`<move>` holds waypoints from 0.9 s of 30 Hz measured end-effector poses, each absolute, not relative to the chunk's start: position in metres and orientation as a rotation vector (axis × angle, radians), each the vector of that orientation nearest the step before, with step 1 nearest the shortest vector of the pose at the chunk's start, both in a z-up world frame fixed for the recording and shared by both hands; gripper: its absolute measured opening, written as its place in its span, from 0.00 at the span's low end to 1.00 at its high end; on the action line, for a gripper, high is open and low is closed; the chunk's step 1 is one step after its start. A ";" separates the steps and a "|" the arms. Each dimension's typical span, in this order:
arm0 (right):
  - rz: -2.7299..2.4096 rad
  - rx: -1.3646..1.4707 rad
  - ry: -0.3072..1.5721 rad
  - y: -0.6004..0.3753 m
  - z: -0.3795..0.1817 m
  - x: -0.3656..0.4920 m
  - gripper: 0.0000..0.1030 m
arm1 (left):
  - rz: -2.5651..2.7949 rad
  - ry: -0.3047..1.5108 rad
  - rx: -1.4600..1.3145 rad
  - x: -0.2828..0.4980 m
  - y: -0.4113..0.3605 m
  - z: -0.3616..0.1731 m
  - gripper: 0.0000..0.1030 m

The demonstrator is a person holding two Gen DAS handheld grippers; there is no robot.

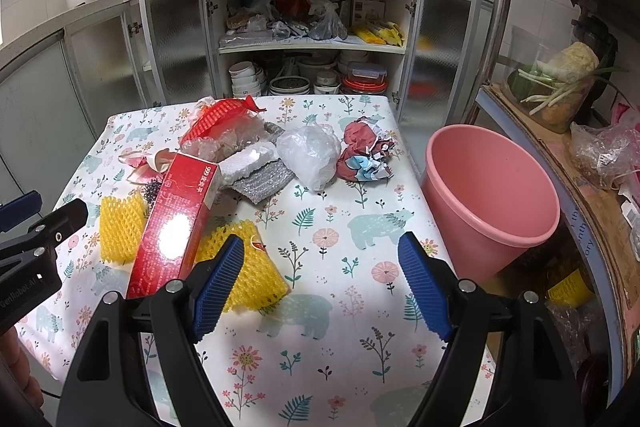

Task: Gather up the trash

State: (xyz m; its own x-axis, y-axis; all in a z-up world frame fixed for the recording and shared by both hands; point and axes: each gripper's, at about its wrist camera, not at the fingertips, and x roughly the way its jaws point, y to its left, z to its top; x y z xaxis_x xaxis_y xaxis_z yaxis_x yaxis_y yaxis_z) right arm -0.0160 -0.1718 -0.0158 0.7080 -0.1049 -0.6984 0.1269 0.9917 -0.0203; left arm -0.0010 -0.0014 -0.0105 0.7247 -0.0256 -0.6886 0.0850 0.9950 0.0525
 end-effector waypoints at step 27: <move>-0.131 0.025 0.768 -0.169 -0.011 -0.017 0.78 | -0.061 0.761 0.081 -0.003 0.000 -0.011 0.72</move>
State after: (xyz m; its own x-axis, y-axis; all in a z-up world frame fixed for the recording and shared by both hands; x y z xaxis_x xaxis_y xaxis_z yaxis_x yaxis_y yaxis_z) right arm -0.0174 -0.1694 -0.0115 0.7117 -0.1088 -0.6940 0.1272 0.9916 -0.0250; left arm -0.0030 -0.0005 -0.0106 0.7228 -0.0254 -0.6906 0.0843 0.9951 0.0516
